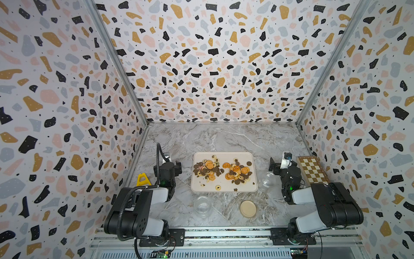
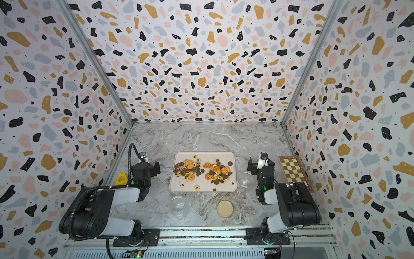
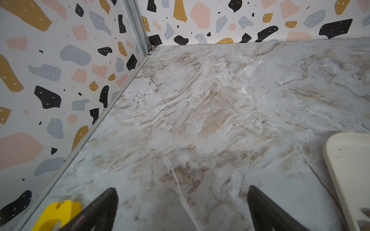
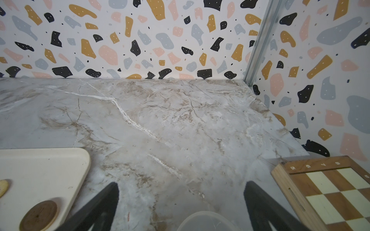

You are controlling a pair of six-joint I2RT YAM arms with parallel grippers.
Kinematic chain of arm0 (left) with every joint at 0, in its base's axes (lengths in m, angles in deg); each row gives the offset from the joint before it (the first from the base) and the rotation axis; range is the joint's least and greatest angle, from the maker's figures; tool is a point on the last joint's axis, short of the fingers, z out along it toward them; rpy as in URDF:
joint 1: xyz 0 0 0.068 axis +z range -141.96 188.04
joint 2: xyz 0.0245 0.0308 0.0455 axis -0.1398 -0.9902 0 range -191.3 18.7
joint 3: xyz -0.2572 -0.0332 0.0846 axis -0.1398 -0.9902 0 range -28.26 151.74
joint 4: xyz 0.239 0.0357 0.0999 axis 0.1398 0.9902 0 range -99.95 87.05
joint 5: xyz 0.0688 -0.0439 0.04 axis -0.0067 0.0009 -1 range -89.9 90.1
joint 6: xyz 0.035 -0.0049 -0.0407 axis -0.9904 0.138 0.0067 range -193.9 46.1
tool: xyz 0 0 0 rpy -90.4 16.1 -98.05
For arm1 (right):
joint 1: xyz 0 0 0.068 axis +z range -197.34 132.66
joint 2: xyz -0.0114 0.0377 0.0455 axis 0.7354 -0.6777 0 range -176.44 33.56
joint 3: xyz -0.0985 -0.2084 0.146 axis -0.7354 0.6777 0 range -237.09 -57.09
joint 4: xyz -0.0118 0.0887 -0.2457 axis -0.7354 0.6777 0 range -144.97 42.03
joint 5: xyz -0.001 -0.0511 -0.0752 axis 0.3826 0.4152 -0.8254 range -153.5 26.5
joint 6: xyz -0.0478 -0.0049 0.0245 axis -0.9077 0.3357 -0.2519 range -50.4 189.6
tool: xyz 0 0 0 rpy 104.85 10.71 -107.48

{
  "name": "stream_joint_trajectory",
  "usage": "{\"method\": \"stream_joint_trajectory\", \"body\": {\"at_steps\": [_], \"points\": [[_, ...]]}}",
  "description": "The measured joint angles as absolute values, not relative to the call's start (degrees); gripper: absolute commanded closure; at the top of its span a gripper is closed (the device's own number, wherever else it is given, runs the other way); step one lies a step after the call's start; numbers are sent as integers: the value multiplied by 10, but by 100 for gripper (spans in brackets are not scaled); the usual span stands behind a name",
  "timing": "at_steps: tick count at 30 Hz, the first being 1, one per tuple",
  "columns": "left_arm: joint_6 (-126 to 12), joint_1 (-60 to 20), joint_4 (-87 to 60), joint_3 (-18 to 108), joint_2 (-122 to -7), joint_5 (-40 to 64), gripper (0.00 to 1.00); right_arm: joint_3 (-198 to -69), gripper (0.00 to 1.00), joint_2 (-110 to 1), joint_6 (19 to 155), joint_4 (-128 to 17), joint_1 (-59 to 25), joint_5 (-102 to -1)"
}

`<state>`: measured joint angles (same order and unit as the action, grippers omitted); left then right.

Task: Pour the cookies out of the jar
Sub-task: Reset both arms

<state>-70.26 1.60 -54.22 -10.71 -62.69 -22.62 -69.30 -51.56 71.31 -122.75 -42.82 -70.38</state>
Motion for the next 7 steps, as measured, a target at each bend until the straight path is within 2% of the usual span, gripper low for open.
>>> {"method": "stream_joint_trajectory", "body": {"at_steps": [7], "points": [[-703, 16, -542, -107, -627, -226, 1, -694, 1, -519, 711, -1226, -428, -703]]}}
